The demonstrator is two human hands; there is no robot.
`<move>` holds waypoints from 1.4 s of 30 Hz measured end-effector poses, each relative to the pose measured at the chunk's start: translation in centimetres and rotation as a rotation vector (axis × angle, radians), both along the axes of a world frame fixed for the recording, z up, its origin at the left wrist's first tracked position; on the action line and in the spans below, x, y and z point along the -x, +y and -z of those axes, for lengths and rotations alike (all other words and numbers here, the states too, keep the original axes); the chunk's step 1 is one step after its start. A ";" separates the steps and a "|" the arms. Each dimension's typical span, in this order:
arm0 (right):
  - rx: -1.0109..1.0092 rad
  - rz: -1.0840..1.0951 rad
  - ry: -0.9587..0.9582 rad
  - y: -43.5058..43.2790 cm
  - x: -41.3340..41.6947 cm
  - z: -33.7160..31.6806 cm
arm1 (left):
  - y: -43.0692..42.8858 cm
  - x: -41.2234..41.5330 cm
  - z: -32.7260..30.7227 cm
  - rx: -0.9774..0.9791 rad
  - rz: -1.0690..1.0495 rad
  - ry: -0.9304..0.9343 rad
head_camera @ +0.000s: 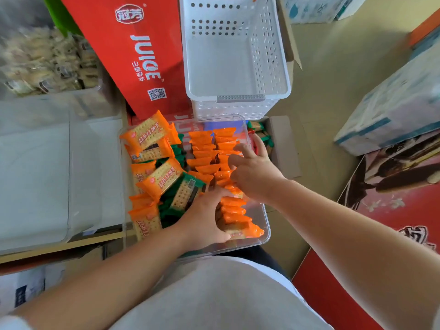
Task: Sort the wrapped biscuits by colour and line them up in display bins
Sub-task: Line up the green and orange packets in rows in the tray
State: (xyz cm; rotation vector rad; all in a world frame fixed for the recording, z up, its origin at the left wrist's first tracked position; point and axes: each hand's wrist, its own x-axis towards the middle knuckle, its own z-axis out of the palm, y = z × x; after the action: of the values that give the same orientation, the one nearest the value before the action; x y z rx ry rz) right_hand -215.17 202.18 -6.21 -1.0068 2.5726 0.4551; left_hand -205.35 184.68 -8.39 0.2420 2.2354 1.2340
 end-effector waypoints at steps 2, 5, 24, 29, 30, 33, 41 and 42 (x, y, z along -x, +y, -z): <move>0.008 0.019 0.005 0.1 -0.2 0.2 | 0.5 -0.3 1.2 0.022 0.011 0.046; 0.028 0.054 -0.005 0.2 -0.4 0.4 | 0.9 -0.7 2.6 0.107 -0.001 0.114; 0.792 1.002 -0.437 4.2 -4.4 3.3 | 4.3 0.1 2.0 -0.135 -0.520 -0.629; 0.842 0.942 -0.439 3.5 -4.9 3.6 | 4.5 0.4 1.6 -0.173 -0.523 -0.790; 0.836 0.941 -0.449 3.6 -4.8 3.5 | 4.5 0.4 1.5 -0.174 -0.530 -0.805; 0.829 0.928 -0.483 3.7 -4.6 3.5 | 4.3 0.6 1.5 -0.290 -0.638 -0.870; 0.842 0.943 -0.487 3.5 -4.5 3.7 | 3.2 -0.3 1.8 0.063 -0.329 -0.589; 0.840 0.942 -0.491 3.5 -4.5 3.7 | 3.2 -0.5 1.8 0.110 -0.302 -0.579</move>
State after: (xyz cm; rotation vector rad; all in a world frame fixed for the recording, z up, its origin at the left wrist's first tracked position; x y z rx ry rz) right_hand -210.67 205.70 -9.86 0.0431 2.3810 -1.0286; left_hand -204.84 187.91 -10.20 -0.4585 1.8549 1.1389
